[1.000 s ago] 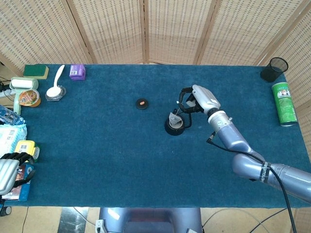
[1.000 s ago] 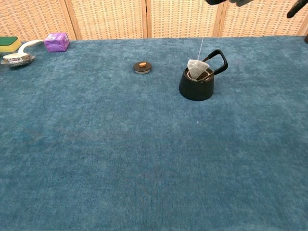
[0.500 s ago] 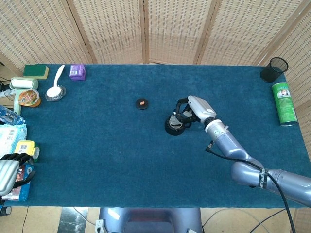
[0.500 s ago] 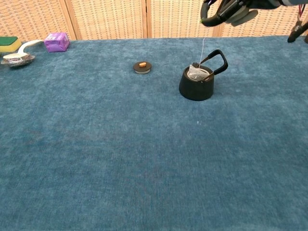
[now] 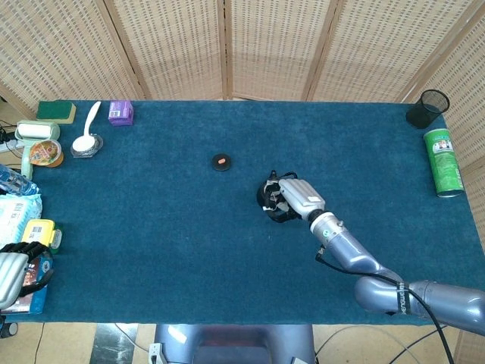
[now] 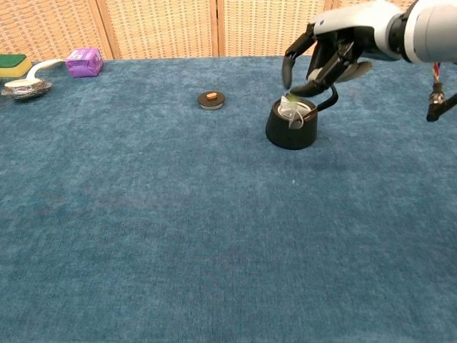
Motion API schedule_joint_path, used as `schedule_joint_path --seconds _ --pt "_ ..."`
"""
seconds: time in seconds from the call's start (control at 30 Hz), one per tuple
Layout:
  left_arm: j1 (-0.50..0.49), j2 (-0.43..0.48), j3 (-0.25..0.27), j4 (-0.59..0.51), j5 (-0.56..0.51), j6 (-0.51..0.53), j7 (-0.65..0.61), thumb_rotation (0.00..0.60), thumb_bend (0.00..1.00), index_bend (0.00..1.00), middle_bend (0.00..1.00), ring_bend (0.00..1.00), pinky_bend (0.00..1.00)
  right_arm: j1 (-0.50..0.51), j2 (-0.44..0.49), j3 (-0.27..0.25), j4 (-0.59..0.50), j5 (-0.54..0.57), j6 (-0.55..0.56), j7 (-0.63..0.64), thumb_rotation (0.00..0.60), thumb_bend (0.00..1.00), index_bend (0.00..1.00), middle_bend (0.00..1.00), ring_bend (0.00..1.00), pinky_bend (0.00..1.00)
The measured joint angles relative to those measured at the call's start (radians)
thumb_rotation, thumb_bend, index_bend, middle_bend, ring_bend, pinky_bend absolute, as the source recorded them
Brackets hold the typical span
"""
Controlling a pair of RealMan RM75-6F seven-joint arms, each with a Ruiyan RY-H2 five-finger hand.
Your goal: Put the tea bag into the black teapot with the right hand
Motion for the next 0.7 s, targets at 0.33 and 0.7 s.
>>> schedule_joint_path --seconds 0.33,0.7 --pt "0.005 0.001 0.001 0.005 0.003 0.006 -0.006 0.6 0.33 0.48 0.45 0.38 0.35 0.014 -0.007 -0.035 -0.03 0.006 0.036 -0.093 0.6 0.4 0.07 0.99 1.0 1.0" --pt "0.005 0.003 -0.001 -0.001 0.004 0.007 0.0 0.6 0.33 0.48 0.45 0.38 0.35 0.07 0.097 -0.019 -0.028 0.061 -0.237 -0.015 0.6 0.73 0.0 1.0 1.0 1.0"
